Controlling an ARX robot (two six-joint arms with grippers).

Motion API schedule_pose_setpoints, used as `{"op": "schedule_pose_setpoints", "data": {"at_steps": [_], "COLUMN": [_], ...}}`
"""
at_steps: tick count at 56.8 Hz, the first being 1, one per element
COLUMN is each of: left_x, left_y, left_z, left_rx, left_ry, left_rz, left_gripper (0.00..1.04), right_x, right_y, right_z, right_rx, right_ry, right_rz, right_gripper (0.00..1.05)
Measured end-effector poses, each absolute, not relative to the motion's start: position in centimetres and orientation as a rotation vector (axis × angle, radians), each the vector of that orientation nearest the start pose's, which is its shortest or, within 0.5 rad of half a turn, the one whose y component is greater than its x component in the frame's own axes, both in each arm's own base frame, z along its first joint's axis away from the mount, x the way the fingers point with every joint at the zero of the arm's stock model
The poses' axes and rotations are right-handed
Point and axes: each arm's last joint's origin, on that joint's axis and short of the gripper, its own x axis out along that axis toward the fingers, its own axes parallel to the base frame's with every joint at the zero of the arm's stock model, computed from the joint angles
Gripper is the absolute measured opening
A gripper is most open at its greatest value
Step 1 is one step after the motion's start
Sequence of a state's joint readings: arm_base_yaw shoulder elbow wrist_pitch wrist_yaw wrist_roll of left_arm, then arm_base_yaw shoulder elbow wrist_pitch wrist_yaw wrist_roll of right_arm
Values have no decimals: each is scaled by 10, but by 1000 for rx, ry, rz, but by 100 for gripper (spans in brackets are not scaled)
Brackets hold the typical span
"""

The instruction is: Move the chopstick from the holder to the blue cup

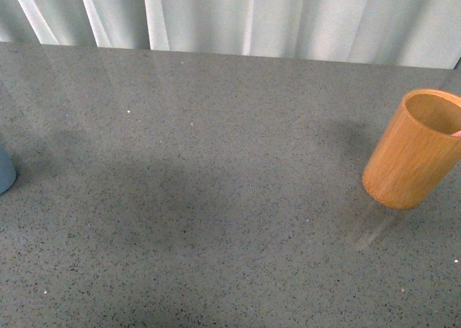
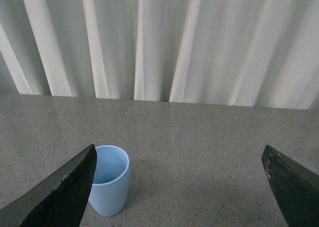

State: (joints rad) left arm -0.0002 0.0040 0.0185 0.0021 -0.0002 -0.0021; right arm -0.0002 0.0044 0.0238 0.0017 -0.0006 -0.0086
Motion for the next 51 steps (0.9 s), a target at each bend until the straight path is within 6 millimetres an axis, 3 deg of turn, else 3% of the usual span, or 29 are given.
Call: {"op": "schedule_pose_setpoints", "data": {"at_steps": [19,21,26,34,38,42,51], "left_x": [97,98,106,151,192,223,253], "left_y": [0,0,1,13,28,40,55], "left_z": [170,168,175,202,211,201,171], "left_rx": [-2,-18,-112,-126,-119,-120,-115], "left_ry": [-14,49,417,516,540,604,736], "left_rz": [-5,-32,-128,-38,66,135,208], "left_gripper": [98,98,98,98,98,98,98], "right_x": [96,96,96,96,96,96,96], "right_y": [0,0,0,0,0,0,0], "right_z": [171,171,171,171,171,171,171], "right_rx": [-9,-9,-9,-9,-9,-9,-9], "right_ry": [-21,-21,-22,-21,-21,-21,-21], "right_rz": [0,0,4,0,0,1,1], "right_gripper": [95,95,95,95,95,95,95]}}
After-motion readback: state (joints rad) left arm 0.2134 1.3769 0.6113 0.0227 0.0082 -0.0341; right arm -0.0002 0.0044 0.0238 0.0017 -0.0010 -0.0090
